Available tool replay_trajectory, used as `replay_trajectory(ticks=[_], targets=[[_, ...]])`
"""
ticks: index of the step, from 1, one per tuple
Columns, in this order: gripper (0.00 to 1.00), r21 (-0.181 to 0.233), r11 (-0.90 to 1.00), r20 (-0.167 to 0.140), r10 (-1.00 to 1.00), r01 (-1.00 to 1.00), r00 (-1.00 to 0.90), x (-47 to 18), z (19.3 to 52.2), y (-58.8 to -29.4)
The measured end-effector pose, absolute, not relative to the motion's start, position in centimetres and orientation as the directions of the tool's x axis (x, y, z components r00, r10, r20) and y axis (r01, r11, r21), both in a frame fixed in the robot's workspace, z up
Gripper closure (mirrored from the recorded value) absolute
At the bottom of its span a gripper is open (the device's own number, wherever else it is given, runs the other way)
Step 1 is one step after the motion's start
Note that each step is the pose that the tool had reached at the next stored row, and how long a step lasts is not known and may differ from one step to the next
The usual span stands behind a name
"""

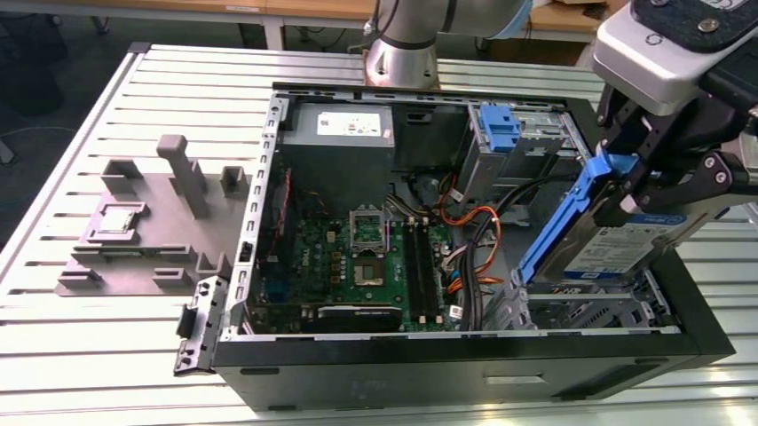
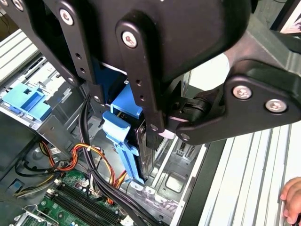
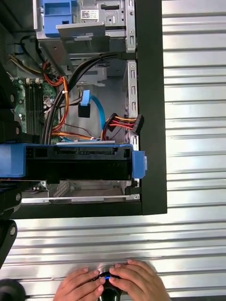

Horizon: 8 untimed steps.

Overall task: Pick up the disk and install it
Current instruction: 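Insert the disk into the insertion slot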

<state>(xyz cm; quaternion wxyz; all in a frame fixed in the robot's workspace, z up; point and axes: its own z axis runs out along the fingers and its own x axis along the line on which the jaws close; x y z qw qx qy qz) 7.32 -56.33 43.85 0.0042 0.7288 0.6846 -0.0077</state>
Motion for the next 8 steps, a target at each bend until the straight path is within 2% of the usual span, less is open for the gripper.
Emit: replay_trajectory(ticks=[8], targets=[[0.63,-0.004,-0.064,-0.017,0.998,0.998,0.063,7.33,43.38,-56.42]])
